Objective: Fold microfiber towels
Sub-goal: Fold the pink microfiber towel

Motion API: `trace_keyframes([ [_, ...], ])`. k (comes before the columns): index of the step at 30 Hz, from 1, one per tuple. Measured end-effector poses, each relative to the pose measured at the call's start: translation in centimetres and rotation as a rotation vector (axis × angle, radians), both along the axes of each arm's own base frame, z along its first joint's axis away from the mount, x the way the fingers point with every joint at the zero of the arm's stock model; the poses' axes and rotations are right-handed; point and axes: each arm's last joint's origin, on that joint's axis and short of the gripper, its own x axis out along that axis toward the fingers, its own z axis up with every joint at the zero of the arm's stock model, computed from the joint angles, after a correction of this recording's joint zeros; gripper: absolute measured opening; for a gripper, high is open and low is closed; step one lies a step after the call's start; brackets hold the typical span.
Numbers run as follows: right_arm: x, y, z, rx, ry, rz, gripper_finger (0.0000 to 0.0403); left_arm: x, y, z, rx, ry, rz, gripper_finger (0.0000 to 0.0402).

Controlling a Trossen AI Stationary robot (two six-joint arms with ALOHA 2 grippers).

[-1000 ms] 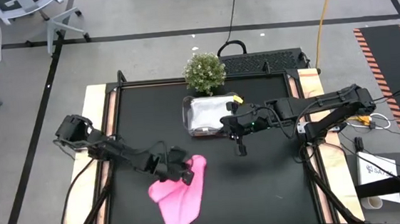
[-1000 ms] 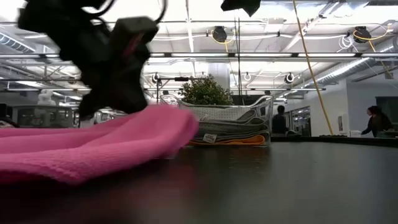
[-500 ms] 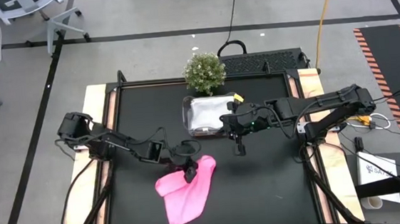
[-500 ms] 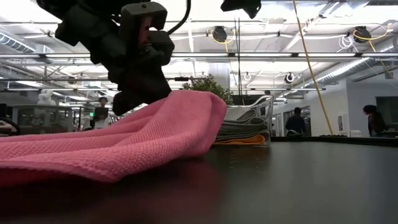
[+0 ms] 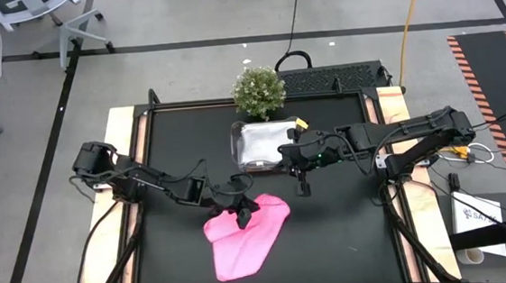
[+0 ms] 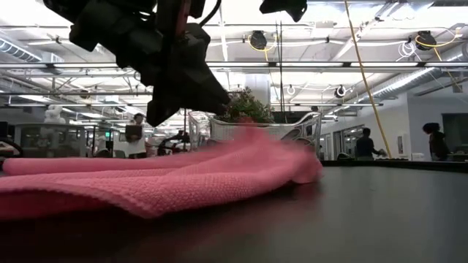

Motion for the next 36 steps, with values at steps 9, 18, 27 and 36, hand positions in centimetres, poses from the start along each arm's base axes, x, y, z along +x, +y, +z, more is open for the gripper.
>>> trace_keyframes([
  [9, -0.1, 0.0, -0.4, 0.023, 0.037, -0.019, 0.0, -0.1, -0.1, -0.2, -0.034, 0.031, -0.018, 0.0107],
  [18, -1.1, 1.5, -7.3, 0.171, 0.176, -0.079, 0.0, -2.9, -1.6, -2.5, -0.157, 0.39, 0.098, 0.0108],
  [27, -2.1, 3.6, -11.8, 0.366, 0.141, 0.034, 0.0, -4.2, -4.1, -2.8, -0.233, 0.455, 0.197, 0.0108],
  [36, -2.6, 3.8, -15.3, 0.392, 0.004, -0.012, 0.0, -4.2, -3.9, -2.8, -0.216, 0.445, 0.229, 0.0108],
])
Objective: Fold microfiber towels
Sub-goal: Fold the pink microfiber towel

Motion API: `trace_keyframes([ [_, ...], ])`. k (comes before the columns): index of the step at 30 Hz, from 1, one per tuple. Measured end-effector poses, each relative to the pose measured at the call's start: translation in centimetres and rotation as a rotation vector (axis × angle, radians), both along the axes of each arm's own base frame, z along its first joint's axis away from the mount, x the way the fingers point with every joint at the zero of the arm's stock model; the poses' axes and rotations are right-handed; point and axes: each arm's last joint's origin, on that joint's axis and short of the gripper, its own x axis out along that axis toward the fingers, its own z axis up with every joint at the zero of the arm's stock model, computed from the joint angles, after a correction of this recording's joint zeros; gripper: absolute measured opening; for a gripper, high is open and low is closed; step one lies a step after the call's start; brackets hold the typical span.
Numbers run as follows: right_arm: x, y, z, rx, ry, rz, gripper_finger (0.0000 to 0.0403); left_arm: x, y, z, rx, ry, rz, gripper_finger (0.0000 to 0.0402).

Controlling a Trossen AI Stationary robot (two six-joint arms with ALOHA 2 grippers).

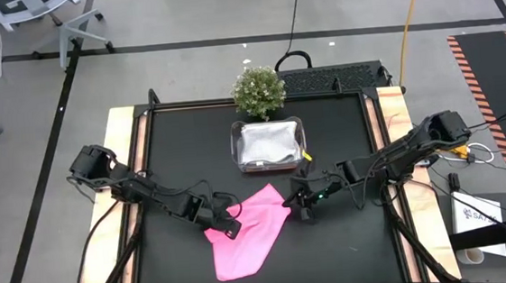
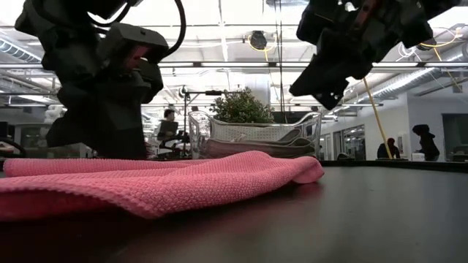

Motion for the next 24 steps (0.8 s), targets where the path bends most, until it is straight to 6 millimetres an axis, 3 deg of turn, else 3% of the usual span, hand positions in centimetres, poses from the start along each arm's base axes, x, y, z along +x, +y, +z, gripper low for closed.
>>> trace_keyframes([
  [7, 1.7, 2.7, -1.3, -0.026, 0.016, 0.115, 0.0, 0.2, 0.8, 0.0, 0.025, -0.003, 0.035, 0.0108],
  [11, 2.6, 3.6, -3.1, -0.089, 0.074, 0.168, 0.0, 0.3, 1.1, 0.0, 0.026, -0.003, 0.043, 0.0108],
  [18, 3.7, 2.7, -6.5, -0.171, 0.162, 0.188, 0.0, 0.4, 1.2, 0.0, 0.034, -0.003, 0.035, 0.0108],
  [24, 3.5, 2.4, -7.5, -0.093, 0.257, 0.204, 0.0, 0.4, 1.1, 0.0, 0.03, -0.003, 0.034, 0.0108],
])
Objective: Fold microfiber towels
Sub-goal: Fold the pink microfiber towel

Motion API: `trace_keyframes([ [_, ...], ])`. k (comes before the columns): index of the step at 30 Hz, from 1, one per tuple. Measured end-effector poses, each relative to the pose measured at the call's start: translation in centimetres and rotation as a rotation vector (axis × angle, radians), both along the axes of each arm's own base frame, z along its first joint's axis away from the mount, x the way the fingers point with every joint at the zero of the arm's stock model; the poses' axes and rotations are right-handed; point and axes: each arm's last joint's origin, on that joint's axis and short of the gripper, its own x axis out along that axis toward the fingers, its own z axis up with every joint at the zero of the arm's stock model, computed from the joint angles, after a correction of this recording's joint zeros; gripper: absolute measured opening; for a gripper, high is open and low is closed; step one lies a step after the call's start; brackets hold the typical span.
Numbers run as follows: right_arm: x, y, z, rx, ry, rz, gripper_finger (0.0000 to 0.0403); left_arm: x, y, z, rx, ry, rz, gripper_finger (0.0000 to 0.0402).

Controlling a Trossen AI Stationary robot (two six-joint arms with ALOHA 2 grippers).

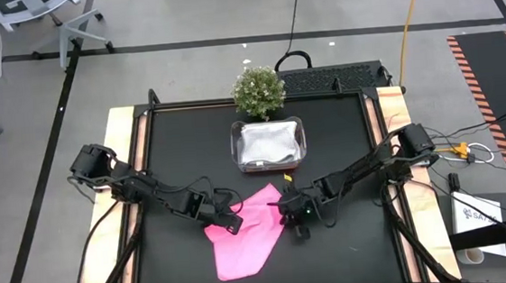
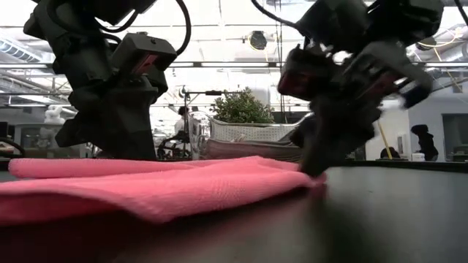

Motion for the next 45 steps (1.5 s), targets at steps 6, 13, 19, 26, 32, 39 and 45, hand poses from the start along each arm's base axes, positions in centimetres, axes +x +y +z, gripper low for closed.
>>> trace_keyframes([
  [6, -2.3, 2.4, -0.4, 0.171, 0.162, 0.089, 0.0, 0.0, 0.0, 0.0, -0.007, 0.002, -0.004, 0.0108],
  [13, -3.8, 2.7, 1.5, 0.157, 0.157, 0.052, 0.0, 0.0, 0.0, 0.0, -0.01, 0.0, -0.002, 0.0108],
  [19, -4.7, 1.2, 5.6, 0.072, 0.038, -0.058, 0.0, -0.3, -0.3, -0.1, -0.101, 0.054, 0.006, 0.0101],
  [26, -5.8, -0.6, 8.5, 0.014, -0.042, -0.119, 0.0, -1.4, -1.5, -0.5, -0.181, 0.163, -0.015, 0.0051],
  [32, -5.6, -1.8, 8.7, 0.005, -0.05, -0.154, 0.0, -1.7, -1.8, -0.5, -0.162, 0.176, -0.062, 0.0008],
  [39, -5.2, -2.8, 8.5, -0.028, -0.06, -0.139, 0.0003, -1.3, -1.5, -0.4, -0.155, 0.146, -0.074, 0.0038],
  [45, -4.2, -2.9, 6.7, -0.039, -0.017, -0.1, 0.0051, -1.0, -0.9, -0.4, -0.148, 0.129, -0.047, 0.0116],
])
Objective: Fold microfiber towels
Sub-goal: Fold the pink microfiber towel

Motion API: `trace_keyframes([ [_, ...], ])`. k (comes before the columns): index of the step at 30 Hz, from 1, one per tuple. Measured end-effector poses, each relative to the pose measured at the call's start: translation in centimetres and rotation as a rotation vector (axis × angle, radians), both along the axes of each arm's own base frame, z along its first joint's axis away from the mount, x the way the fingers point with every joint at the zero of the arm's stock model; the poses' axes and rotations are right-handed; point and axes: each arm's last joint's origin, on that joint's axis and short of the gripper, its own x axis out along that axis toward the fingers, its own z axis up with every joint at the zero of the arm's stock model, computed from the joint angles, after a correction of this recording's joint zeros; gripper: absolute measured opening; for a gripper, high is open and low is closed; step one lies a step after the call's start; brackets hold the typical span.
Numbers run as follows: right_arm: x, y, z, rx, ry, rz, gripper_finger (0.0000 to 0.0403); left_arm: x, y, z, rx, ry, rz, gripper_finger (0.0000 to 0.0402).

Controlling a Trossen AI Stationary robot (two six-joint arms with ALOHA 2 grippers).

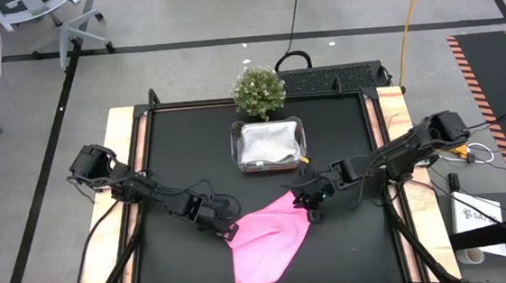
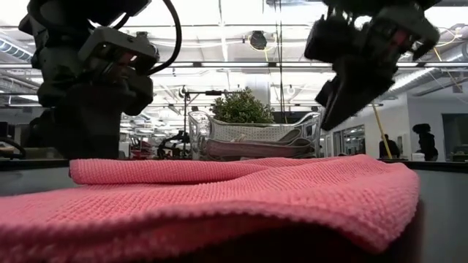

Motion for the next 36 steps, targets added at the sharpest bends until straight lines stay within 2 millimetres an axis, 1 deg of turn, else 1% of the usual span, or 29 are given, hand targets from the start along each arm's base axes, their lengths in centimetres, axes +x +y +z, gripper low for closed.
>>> trace_keyframes([
  [3, 0.6, 0.0, -1.3, -0.051, 0.021, -0.004, 0.0083, 0.1, 0.2, 0.0, -0.001, -0.003, 0.009, 0.0146],
  [7, 1.0, -0.3, -3.1, -0.092, 0.079, -0.004, 0.0119, 0.2, 0.3, 0.1, -0.001, -0.006, 0.013, 0.0172],
  [11, 1.2, -1.0, -4.1, -0.1, 0.119, -0.026, 0.0144, 0.2, 0.3, 0.1, 0.0, -0.006, 0.014, 0.0183],
  [14, 1.3, -1.6, -4.3, -0.099, 0.129, -0.047, 0.0154, 0.2, 0.3, 0.1, 0.001, -0.006, 0.017, 0.0184],
  [18, 1.3, -2.1, -3.6, -0.094, 0.107, -0.06, 0.016, 0.2, 0.3, 0.1, 0.002, -0.006, 0.018, 0.0184],
  [22, 1.3, -2.1, -3.2, -0.101, 0.081, -0.043, 0.016, 0.2, 0.3, 0.1, 0.003, -0.008, 0.019, 0.0184],
  [27, 1.3, -1.9, -3.6, -0.08, 0.106, -0.022, 0.016, 0.3, 0.3, 0.1, -0.002, -0.015, 0.024, 0.0184],
  [31, 1.4, -1.9, -3.7, -0.121, 0.098, 0.03, 0.016, 0.3, 0.3, 0.1, -0.002, -0.018, 0.024, 0.0184],
  [36, 1.7, -2.3, -5.0, -0.148, 0.123, 0.046, 0.016, 0.3, 0.3, 0.1, -0.006, -0.017, 0.03, 0.0184],
])
